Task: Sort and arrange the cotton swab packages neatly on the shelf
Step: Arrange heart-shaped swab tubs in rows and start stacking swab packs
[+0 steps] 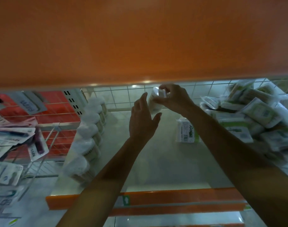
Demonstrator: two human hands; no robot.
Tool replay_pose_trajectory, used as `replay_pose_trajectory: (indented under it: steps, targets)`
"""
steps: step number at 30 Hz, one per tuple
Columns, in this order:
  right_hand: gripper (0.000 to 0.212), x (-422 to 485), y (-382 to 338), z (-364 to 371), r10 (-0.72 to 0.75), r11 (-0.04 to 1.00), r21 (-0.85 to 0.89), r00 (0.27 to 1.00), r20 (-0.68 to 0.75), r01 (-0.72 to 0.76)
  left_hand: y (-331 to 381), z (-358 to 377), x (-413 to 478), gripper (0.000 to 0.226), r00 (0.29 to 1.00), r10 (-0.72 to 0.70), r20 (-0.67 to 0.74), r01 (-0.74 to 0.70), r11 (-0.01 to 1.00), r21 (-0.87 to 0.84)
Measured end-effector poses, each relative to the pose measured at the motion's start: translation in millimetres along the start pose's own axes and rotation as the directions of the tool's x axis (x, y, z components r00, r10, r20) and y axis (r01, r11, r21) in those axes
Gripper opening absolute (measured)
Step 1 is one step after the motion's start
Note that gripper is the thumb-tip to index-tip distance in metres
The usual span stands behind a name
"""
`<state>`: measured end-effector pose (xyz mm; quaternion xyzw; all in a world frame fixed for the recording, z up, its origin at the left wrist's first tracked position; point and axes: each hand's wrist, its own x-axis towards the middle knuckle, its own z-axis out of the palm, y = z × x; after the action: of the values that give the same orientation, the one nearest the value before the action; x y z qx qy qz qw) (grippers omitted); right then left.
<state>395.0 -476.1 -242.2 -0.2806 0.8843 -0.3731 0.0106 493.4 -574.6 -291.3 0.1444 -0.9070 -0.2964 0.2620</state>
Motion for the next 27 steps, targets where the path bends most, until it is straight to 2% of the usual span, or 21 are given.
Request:
replay_pose_trajectory:
  steps: [4,7,10,14,17,23,27]
  targets:
    - [0.062,-1.1,-19.8,23.5,-0.02,0.999,0.035,0.999,0.045,0.018,-14.6,-7.3,-1.8,0.076,0.994,0.055,-0.09,-0.045,0.993,0.111]
    - [0.052,-0.4,-30.2,40.8,-0.044,0.998,0.041,0.997,0.06,0.042,-26.3,-14.3,2.4,0.055,0.992,0.06,-0.113,-0.035,0.978,0.204]
    - [0.048,0.9,-37.7,55.0,-0.057,0.996,0.067,0.995,0.082,0.051,-37.8,-21.1,9.4,0.042,0.995,0.023,-0.099,0.002,0.969,0.248]
    - [0.058,3.2,-40.8,71.5,-0.084,0.995,0.056,0.993,0.084,0.08,-46.8,-32.1,21.3,0.035,0.994,-0.06,-0.096,0.089,0.939,0.333]
    - [0.061,2.7,-37.6,79.0,-0.065,0.997,0.038,0.995,0.079,0.063,-56.1,-41.3,31.4,0.033,0.986,-0.129,-0.109,0.163,0.892,0.421]
    - [0.058,-2.1,-27.7,92.4,-0.048,0.999,-0.008,0.99,0.132,0.05,-67.5,-44.3,44.8,0.037,0.986,-0.151,-0.068,0.164,0.834,0.527]
    - [0.057,-4.2,-23.5,94.0,-0.036,0.999,-0.02,0.988,0.149,0.039,-67.8,-46.7,49.2,0.035,0.987,-0.15,-0.058,0.152,0.754,0.639]
